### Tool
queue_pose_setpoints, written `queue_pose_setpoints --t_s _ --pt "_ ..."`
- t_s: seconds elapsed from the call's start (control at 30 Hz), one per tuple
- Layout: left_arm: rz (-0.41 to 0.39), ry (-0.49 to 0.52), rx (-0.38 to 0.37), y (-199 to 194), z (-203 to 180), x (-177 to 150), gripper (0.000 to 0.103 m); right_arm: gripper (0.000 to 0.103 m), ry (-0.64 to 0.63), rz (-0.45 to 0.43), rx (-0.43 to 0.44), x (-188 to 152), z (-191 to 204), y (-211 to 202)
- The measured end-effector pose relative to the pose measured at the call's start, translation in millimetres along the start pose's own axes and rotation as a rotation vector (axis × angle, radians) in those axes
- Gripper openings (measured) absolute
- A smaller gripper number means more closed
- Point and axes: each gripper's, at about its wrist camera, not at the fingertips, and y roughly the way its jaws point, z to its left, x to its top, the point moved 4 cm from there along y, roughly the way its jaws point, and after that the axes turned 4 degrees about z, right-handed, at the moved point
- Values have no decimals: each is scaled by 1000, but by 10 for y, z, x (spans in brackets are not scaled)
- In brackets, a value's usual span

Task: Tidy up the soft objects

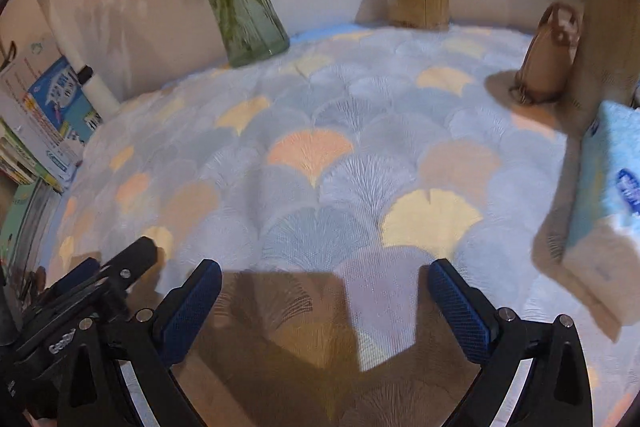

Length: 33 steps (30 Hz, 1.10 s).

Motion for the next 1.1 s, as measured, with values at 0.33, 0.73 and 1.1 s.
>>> queue_pose_setpoints --t_s 0.33,0.73,1.1 --pt "19 29 84 43 -38 -8 102 103 -32 -33 -89 93 -98 64" --pt "20 28 84 45 -32 -11 102 103 -32 -32 -90 83 -98 74" --pt "20 28 84 47 -30 -12 102 103 -33 -32 -90 81 -104 74"
